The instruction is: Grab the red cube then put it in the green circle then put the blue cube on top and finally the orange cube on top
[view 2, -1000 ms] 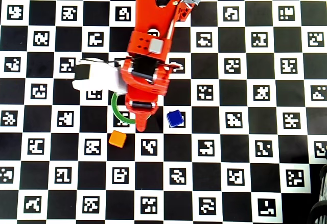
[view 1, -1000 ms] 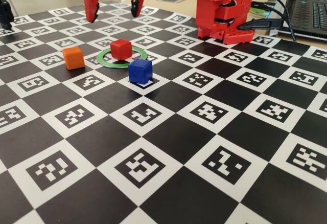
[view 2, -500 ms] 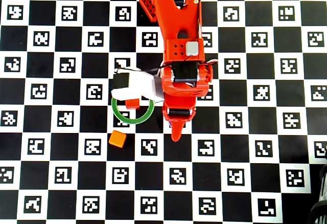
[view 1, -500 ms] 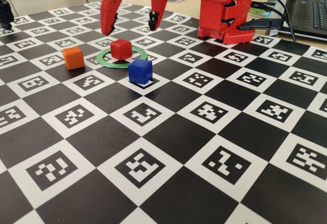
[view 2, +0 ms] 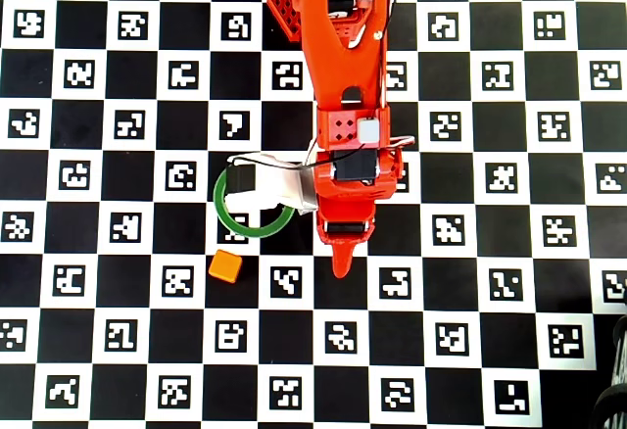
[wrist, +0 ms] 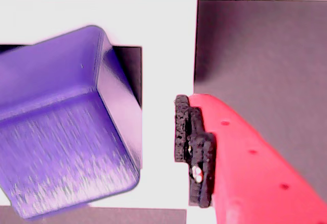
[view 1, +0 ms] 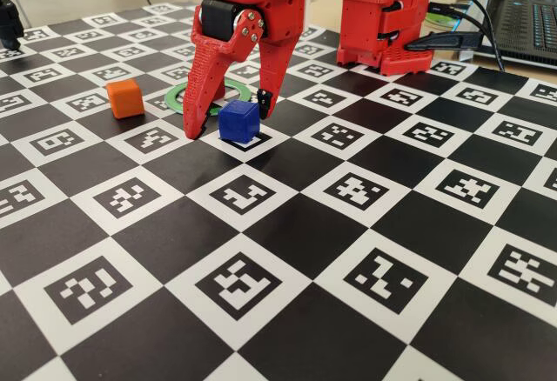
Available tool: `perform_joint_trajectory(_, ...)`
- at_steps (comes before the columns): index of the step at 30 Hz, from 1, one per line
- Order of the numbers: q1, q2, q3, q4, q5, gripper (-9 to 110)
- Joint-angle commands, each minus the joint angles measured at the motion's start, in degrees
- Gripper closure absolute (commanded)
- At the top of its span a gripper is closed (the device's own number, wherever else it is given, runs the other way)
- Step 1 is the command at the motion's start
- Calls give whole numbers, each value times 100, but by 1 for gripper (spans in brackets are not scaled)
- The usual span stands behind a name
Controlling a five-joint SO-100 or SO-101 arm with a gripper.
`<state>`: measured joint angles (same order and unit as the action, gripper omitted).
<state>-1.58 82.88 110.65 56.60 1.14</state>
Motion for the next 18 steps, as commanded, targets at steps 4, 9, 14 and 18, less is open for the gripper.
perform_joint_trajectory(4,79,97,-167,-97,-255,54)
perform_joint_trajectory(9,132,70,-202,-158,-624,54)
perform_joint_trajectory(14,158,62,-237,-229,-993,54)
perform_joint_trajectory(18,141,62,-237,-281,-1327,54)
